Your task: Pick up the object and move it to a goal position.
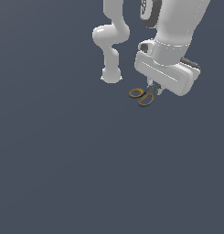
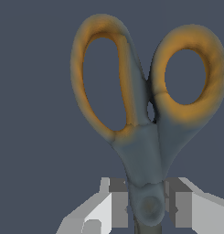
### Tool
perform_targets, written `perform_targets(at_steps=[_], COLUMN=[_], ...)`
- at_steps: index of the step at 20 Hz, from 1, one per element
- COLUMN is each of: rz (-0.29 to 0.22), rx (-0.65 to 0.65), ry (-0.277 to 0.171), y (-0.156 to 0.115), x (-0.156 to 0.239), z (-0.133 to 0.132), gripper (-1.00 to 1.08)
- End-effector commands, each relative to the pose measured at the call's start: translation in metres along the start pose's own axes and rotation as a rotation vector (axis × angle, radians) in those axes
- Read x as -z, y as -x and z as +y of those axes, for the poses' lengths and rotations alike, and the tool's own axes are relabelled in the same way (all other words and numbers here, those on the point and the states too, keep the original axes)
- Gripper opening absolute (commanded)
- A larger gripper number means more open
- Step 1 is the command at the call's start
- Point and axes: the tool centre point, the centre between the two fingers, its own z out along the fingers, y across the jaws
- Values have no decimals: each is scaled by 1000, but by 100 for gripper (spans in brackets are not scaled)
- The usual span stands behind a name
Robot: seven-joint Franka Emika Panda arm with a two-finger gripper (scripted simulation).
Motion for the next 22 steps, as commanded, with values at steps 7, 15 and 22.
perform_targets(at_steps=[7, 15, 22], rz=[1, 0, -1], rx=[0, 1, 1], ry=[0, 0, 0], y=[51, 83, 93], x=[88, 142, 160], z=[5, 5, 4], gripper=[-100, -100, -100])
